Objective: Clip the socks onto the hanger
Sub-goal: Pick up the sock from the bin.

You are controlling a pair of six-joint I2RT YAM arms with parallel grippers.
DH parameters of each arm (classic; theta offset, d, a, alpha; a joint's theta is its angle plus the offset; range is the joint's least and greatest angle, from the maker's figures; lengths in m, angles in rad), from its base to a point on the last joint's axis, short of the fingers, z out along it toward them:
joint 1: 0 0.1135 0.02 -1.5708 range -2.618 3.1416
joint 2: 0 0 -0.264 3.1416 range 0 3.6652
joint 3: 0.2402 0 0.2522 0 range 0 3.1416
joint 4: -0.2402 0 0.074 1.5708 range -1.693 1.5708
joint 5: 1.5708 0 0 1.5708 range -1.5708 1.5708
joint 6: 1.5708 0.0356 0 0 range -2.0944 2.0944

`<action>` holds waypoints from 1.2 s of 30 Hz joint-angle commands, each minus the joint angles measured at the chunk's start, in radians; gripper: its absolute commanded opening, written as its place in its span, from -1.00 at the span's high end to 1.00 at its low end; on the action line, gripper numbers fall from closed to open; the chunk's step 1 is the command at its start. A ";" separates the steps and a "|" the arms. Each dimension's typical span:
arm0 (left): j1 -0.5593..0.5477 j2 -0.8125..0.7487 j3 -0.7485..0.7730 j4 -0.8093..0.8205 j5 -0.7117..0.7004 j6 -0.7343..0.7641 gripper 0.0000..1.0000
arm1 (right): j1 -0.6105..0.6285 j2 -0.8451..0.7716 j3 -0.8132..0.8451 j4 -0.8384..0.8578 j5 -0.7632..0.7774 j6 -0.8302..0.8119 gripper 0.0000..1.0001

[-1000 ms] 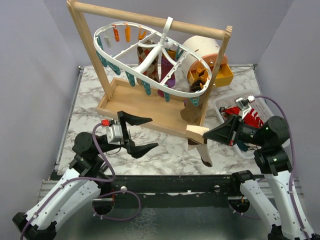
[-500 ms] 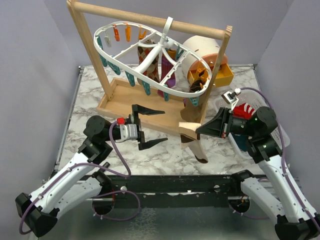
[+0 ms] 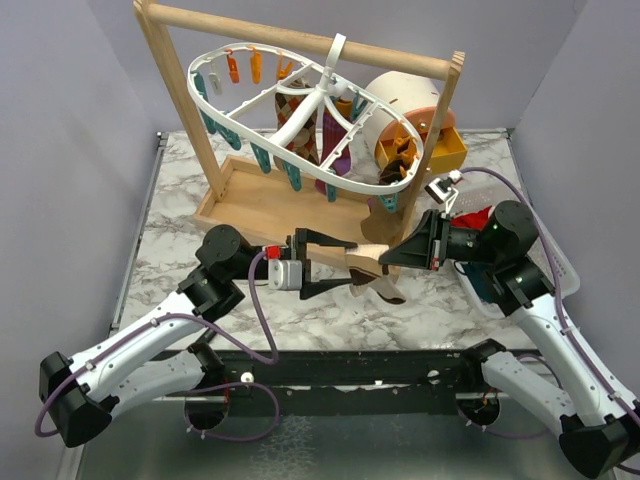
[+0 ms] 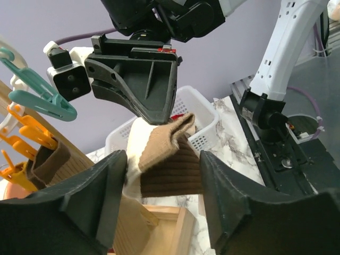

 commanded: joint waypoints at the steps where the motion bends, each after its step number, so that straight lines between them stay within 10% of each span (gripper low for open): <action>1: -0.024 0.019 0.038 0.021 -0.049 0.072 -0.19 | 0.024 0.000 0.010 0.014 0.036 0.006 0.99; 17: -0.040 0.011 0.019 0.021 -0.078 0.116 1.00 | 0.046 -0.012 0.000 0.005 0.055 -0.018 0.98; 23: -0.040 -0.032 -0.027 0.019 -0.116 0.070 1.00 | 0.046 -0.044 0.190 -0.411 0.208 -0.316 -0.17; 36: -0.040 -0.075 -0.117 0.019 -0.371 -0.297 1.00 | 0.046 -0.030 0.563 -0.797 0.704 -0.762 -0.28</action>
